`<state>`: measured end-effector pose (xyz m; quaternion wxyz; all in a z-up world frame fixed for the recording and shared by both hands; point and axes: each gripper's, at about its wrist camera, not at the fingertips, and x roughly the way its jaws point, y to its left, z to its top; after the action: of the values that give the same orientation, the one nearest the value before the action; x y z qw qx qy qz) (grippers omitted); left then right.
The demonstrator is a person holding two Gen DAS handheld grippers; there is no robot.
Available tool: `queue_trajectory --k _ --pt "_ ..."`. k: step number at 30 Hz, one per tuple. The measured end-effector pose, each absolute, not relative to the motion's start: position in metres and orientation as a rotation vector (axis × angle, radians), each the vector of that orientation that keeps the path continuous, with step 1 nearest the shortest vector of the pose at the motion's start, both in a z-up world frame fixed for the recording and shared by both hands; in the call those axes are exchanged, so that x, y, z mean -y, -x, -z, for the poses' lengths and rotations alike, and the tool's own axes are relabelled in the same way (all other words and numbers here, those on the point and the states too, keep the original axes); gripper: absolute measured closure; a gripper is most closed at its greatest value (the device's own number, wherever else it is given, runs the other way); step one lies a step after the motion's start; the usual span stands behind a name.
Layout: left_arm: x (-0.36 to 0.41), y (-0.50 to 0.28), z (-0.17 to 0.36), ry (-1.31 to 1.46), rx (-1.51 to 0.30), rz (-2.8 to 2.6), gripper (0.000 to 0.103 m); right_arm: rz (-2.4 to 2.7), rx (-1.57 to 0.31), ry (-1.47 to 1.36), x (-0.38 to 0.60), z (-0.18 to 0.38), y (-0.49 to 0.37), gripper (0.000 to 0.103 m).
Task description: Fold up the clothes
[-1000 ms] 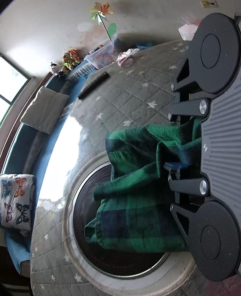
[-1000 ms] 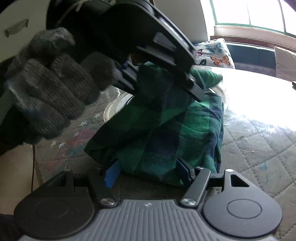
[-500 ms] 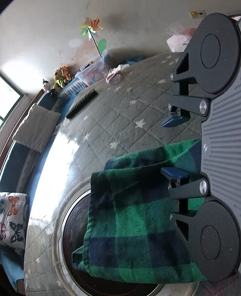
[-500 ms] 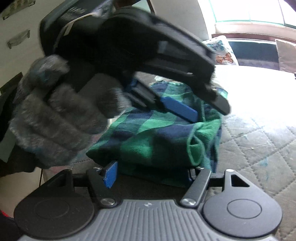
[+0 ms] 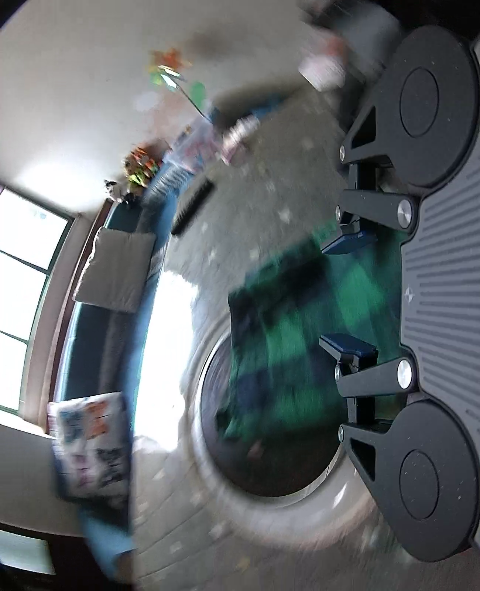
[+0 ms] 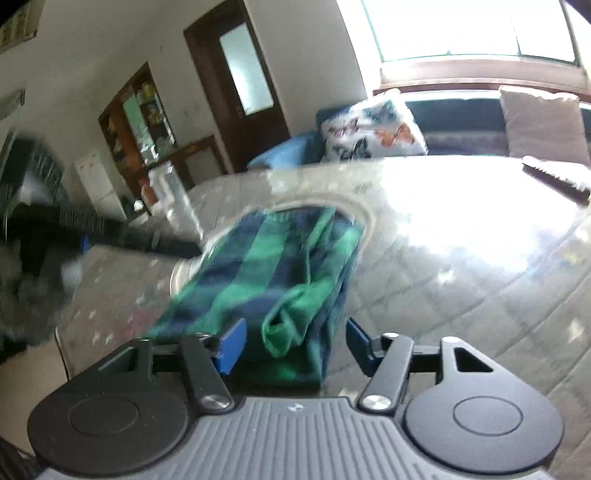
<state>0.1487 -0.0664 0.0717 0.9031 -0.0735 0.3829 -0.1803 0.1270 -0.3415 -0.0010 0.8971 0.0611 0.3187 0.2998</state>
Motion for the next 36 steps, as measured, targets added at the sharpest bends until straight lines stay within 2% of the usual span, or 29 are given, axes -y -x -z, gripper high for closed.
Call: queue_trajectory --k 8,16,17,19,25,31,36 --pt "0.083 -0.118 -0.039 -0.098 -0.787 0.362 0.058 -0.754 -0.604 -0.067 0.29 -0.014 -0.132 0.071" --pt "0.096 -0.116 -0.023 -0.15 -0.771 0.405 0.058 -0.767 -0.694 0.023 0.262 0.014 -0.147 0.08" --pt "0.096 -0.117 -0.021 -0.147 -0.776 0.411 0.058 -0.756 -0.711 0.025 0.263 0.02 -0.149 0.09" --pt "0.095 -0.12 -0.017 -0.141 -0.79 0.419 0.058 -0.732 -0.744 0.029 0.267 0.031 -0.154 0.103" --pt "0.083 -0.128 -0.028 -0.079 -0.783 0.463 0.058 -0.681 -0.759 0.064 0.273 0.029 -0.161 0.103" --pt "0.06 -0.163 -0.045 -0.014 -0.73 0.409 0.058 -0.677 -0.703 0.038 0.272 0.009 -0.185 0.096" --pt "0.051 -0.204 -0.036 -0.008 -0.743 0.354 0.058 -0.692 -0.692 0.027 0.252 0.009 -0.222 0.088"
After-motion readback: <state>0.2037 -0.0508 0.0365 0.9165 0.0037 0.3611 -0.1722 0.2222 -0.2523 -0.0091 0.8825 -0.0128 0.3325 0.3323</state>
